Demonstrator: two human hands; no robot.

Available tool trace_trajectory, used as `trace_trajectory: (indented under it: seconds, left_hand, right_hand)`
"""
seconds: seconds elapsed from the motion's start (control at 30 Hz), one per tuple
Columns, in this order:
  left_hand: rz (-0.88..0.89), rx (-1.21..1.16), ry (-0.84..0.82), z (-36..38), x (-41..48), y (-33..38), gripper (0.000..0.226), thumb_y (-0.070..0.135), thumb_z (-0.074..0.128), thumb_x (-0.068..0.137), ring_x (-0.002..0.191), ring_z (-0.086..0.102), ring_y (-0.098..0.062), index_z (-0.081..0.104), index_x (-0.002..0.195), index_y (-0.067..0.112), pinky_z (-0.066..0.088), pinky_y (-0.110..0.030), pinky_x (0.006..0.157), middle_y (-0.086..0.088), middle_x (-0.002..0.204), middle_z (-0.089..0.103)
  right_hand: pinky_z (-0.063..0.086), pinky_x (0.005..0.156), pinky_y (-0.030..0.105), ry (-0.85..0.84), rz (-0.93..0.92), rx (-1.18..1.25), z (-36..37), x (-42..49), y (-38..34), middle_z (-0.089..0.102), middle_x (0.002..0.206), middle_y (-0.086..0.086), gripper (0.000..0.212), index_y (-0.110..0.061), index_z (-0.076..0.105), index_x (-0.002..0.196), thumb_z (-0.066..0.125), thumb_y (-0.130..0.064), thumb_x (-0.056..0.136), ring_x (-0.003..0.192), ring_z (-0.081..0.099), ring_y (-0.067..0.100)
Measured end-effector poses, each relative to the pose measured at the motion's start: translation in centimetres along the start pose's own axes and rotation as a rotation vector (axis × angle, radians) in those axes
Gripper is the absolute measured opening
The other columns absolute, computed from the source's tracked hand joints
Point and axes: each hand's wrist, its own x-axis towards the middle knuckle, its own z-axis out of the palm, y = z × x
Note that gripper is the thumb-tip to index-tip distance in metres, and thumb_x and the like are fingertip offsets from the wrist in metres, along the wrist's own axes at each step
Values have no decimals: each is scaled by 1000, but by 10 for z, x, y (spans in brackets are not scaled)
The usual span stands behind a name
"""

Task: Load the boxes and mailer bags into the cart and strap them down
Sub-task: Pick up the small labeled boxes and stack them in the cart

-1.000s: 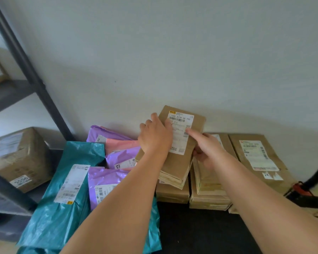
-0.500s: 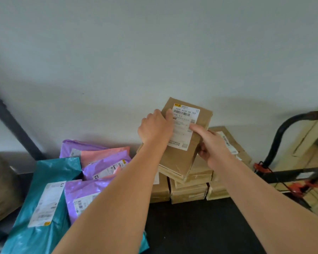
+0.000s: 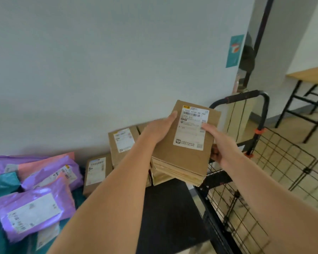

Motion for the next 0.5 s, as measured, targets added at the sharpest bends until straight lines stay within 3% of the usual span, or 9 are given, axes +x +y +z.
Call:
trace_trajectory:
  seconds: [0.1,0.23,0.3,0.37,0.43,0.5]
  left_hand:
    - [-56,-175,-215,48,-18,25,93,92,38,68,112,61,-27,60,129,24,44,-48,103,-4,125,65]
    - [-59,-180,-370,117,-35,51,80,89,42,71,107,61,-24,62,118,27,43,-42,100,-1,117,65]
    - [-87,-177,-432,151,-41,59,87,90,45,67,110,61,-25,59,126,27,42,-46,104,-2,121,65]
    - [-139,-202,-471,184,-46,61,95,90,49,63,110,62,-25,55,132,25,46,-44,98,-3,123,64]
    - [-191,-255,-458,215,-53,62,99,89,53,62,108,59,-22,48,137,25,48,-40,87,-3,127,60]
    - [-216,-313,-406,242,-57,61,104,87,57,61,118,51,-26,40,142,24,45,-44,90,-4,137,51]
  right_hand:
    - [56,60,30,65,28,21,-59,-5,-2,75,98,5,61,-16,61,119,82,-46,70,87,72,21]
    - [51,54,26,169,53,32,-135,-12,1,75,96,3,62,-16,63,118,83,-48,69,83,71,18]
    - [51,55,26,212,70,58,-170,-15,4,75,98,4,64,-15,61,120,83,-46,69,86,72,19]
    - [55,60,30,261,90,103,-204,-18,8,75,98,6,63,-14,60,119,85,-41,69,87,72,21]
    - [59,71,36,322,105,166,-234,-20,12,73,101,7,64,-13,57,121,86,-36,69,90,72,22]
    - [58,77,36,392,112,189,-258,-22,16,71,104,7,67,-14,54,124,86,-36,70,93,69,22]
